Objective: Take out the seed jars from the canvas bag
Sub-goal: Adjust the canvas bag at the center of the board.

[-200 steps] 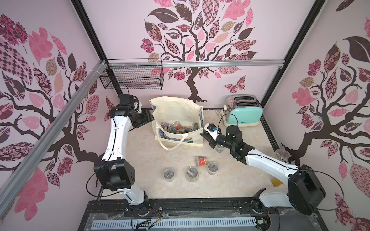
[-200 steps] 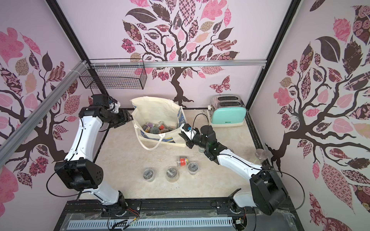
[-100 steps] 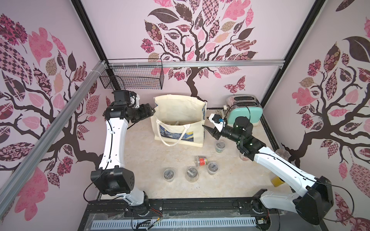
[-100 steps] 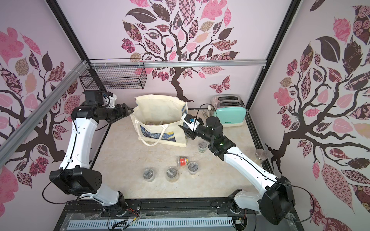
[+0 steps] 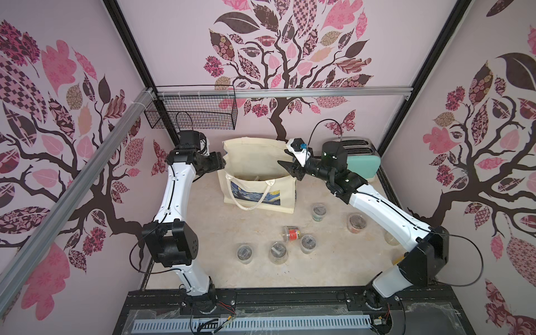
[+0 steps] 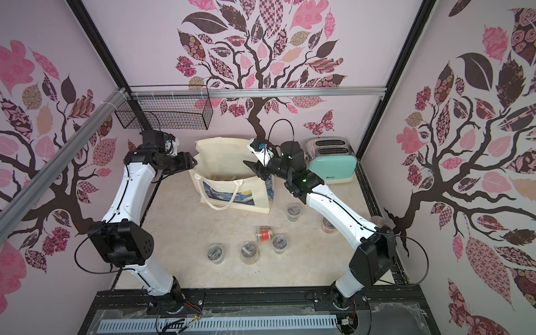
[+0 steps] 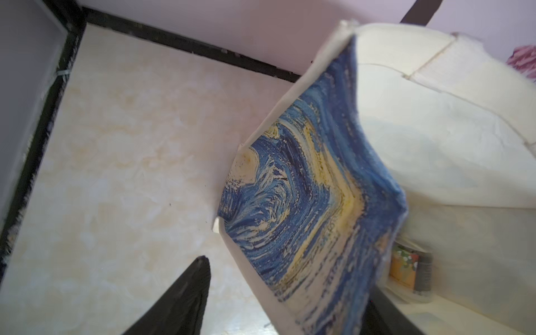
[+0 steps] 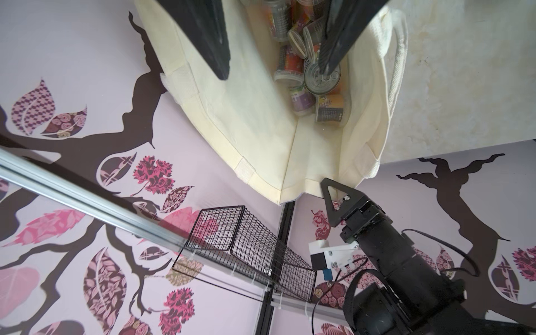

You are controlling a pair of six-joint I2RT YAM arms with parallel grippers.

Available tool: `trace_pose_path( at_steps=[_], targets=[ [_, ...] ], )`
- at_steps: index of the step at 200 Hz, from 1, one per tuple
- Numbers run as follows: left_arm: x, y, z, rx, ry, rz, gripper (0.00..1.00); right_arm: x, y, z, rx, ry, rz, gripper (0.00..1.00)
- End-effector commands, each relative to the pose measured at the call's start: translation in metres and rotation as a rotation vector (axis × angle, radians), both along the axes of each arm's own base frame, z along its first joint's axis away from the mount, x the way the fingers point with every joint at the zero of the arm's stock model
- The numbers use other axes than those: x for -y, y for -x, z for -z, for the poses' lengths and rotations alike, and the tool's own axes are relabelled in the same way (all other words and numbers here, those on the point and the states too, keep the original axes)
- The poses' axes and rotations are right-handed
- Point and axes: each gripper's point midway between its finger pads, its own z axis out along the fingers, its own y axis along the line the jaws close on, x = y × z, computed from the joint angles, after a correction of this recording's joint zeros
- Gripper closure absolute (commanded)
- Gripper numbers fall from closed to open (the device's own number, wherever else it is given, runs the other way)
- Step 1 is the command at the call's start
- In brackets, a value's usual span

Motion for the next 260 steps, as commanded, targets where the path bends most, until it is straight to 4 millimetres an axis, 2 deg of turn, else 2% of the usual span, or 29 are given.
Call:
trace_pose_path(
  at_steps=[1,35,67,86,100,112,126,147,171,200,220,234,260],
  targets=[
    [-0.006,0.009,-0.003,0.046,-0.107,0.027,0.39,-0.020,0.000,0.006,-0.087,0.018,0.025,0.47],
    [0.000,0.039,0.015,0.002,-0.094,0.055,0.40,-0.040,-0.008,0.019,-0.298,-0.063,0.080,0.52],
    [0.009,0.065,0.031,-0.032,-0.059,0.084,0.39,-0.072,0.010,0.051,-0.427,-0.010,0.063,0.59],
    [0.011,0.075,0.037,-0.037,-0.057,0.098,0.40,-0.080,0.012,0.069,-0.498,0.027,0.149,0.63],
    [0.013,0.081,0.040,-0.043,-0.053,0.111,0.40,-0.082,0.010,0.090,-0.564,0.078,0.231,0.65],
    [0.015,0.086,0.044,-0.053,-0.044,0.117,0.40,-0.078,0.010,0.111,-0.632,0.128,0.311,0.67],
    [0.018,0.093,0.050,-0.067,-0.030,0.129,0.40,-0.063,0.008,0.133,-0.693,0.170,0.453,0.67],
    [0.024,0.104,0.060,-0.090,-0.004,0.149,0.40,-0.042,0.012,0.154,-0.746,0.197,0.569,0.67],
    [0.027,0.112,0.062,-0.092,-0.003,0.172,0.35,-0.024,0.029,0.168,-0.747,0.204,0.642,0.67],
    [0.028,0.116,0.049,-0.065,-0.011,0.187,0.26,-0.007,0.057,0.190,-0.816,0.185,0.682,0.66],
    [0.029,0.116,0.044,-0.066,0.003,0.185,0.21,0.007,0.065,0.200,-0.824,0.186,0.726,0.64],
    [0.030,0.116,0.038,-0.061,0.011,0.185,0.17,0.010,0.067,0.202,-0.828,0.178,0.735,0.62],
    [0.031,0.112,0.024,-0.042,0.003,0.209,0.11,0.005,0.070,0.206,-0.841,0.159,0.704,0.60]
  ],
)
